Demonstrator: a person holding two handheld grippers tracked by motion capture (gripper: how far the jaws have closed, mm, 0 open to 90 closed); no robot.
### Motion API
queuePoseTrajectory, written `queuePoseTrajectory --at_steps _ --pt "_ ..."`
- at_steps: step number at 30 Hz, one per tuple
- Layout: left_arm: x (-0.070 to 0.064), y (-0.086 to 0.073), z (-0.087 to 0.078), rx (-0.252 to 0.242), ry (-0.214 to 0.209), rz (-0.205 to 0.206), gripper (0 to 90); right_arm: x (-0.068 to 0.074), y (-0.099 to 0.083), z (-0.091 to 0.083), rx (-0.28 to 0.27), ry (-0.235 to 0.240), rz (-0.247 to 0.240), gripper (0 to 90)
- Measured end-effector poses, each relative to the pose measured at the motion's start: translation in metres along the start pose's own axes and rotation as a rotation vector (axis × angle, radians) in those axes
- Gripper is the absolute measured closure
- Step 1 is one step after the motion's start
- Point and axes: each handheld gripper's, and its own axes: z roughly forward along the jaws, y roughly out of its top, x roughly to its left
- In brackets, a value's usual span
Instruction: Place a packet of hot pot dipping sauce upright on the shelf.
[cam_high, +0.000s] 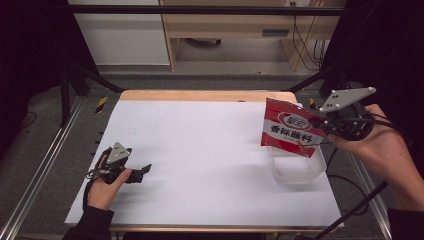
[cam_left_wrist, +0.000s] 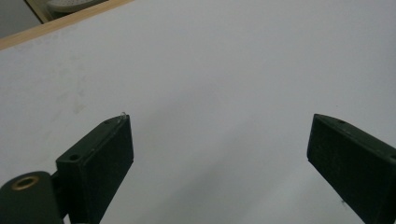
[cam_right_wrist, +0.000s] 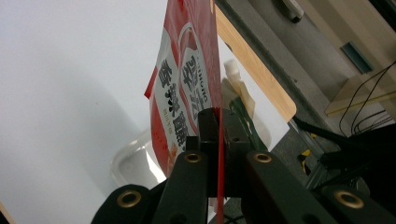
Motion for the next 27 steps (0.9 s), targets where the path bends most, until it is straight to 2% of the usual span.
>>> queuePoseTrajectory --at_steps 6,15,27 --pt "0.0 0.0 0.0 0.001 -0.002 -0.001 7.2 -0.009 -0.02 0.0 0.017 -0.011 0.046 89.9" --pt "0.0 0.0 -0.001 -0.002 -0.006 0.001 7.1 -0.015 -0.035 0.009 0.038 -0.02 0.085 89.9" --pt "0.0 0.0 0.0 0.0 -0.01 0.003 7.0 -0.011 -0.048 0.03 0.067 0.01 0.124 89.8"
